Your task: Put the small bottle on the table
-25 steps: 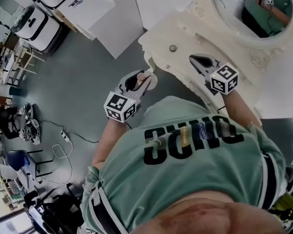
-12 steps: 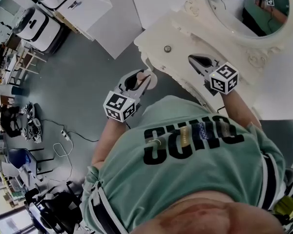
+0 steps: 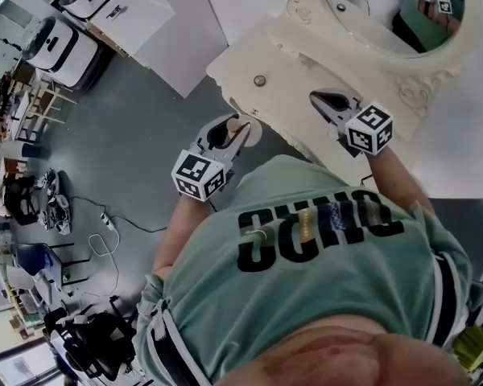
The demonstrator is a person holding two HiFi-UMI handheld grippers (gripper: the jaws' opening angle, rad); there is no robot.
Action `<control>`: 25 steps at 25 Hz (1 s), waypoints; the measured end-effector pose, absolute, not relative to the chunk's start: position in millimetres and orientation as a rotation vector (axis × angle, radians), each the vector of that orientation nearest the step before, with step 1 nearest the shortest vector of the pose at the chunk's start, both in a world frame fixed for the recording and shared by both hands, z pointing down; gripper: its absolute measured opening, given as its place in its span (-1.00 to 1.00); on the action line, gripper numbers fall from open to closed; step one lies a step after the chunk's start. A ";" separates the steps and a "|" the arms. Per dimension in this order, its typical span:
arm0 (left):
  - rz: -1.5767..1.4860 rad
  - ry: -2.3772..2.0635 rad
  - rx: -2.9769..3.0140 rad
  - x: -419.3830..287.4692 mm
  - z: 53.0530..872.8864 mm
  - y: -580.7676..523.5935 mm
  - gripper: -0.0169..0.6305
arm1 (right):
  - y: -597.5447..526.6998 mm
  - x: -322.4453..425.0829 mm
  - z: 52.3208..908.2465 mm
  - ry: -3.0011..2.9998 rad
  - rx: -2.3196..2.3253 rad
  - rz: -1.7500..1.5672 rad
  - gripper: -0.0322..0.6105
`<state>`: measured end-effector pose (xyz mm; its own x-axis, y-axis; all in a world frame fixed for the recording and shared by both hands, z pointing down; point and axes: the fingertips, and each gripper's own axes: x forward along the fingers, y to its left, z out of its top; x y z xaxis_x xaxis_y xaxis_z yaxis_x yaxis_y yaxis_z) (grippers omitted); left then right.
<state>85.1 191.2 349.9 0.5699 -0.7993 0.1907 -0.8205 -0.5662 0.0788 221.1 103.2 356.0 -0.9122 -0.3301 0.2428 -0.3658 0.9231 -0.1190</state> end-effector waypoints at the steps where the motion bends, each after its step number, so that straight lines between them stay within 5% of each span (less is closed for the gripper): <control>1: 0.202 -1.367 2.637 89.7 351.1 189.7 -0.53 | 100.4 225.6 356.6 -2.867 0.529 0.245 -0.92; 12: 0.208 -1.312 2.637 72.1 369.9 160.4 -0.53 | 78.4 208.5 381.7 -2.841 0.538 0.284 -0.92; 25: 0.204 -1.091 2.802 -55.5 366.0 38.9 -0.53 | -21.2 90.6 368.6 -2.769 0.804 0.266 -0.92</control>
